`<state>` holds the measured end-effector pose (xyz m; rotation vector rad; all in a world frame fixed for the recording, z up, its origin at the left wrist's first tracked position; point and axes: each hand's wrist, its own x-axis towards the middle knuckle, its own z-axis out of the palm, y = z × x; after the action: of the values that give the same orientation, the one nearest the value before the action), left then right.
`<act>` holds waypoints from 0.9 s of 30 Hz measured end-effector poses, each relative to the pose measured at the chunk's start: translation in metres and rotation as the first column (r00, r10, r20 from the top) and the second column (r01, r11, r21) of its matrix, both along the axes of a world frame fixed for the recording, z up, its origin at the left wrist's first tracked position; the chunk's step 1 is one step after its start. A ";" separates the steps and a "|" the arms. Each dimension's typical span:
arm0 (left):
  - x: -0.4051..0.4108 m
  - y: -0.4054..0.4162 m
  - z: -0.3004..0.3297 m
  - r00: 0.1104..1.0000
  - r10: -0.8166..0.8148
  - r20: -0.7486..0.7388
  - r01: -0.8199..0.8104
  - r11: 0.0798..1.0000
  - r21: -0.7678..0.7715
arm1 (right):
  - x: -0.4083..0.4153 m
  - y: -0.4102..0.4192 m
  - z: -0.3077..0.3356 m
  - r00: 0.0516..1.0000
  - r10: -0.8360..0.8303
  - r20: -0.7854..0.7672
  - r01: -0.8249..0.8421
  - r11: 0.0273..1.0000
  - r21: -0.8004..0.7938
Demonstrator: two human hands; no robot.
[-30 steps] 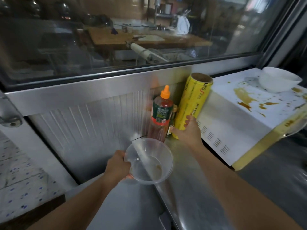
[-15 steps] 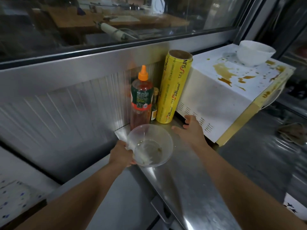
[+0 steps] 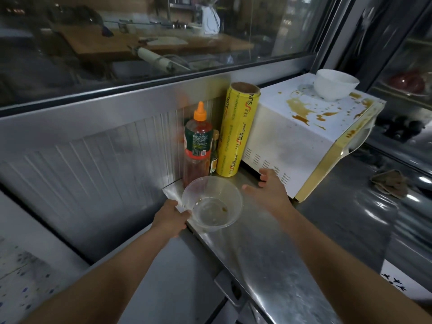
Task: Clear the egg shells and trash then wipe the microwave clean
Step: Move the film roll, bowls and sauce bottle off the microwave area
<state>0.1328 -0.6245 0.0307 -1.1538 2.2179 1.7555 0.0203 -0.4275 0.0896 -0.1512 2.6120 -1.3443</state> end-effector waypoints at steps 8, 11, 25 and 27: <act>0.008 0.018 0.058 0.985 -0.090 -0.149 0.075 0.992 -0.105 | 0.029 0.026 0.052 0.991 -0.066 -0.116 0.073 0.996 0.049; 0.004 0.027 0.084 0.969 -0.157 -0.192 0.125 0.978 -0.169 | 0.035 0.038 0.071 0.982 -0.110 -0.155 0.116 0.993 0.030; -0.080 0.101 0.159 0.920 -0.306 -0.243 0.225 0.923 -0.311 | -0.016 0.106 0.124 0.948 -0.187 -0.259 0.187 0.982 -0.025; -0.101 0.115 0.164 0.918 -0.301 -0.257 0.218 0.927 -0.307 | -0.038 0.118 0.127 0.946 -0.194 -0.260 0.189 0.981 -0.044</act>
<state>0.0314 -0.5093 0.1950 -0.6071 2.7108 1.6424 -0.0179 -0.3098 0.2169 -0.0847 2.9006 -1.5055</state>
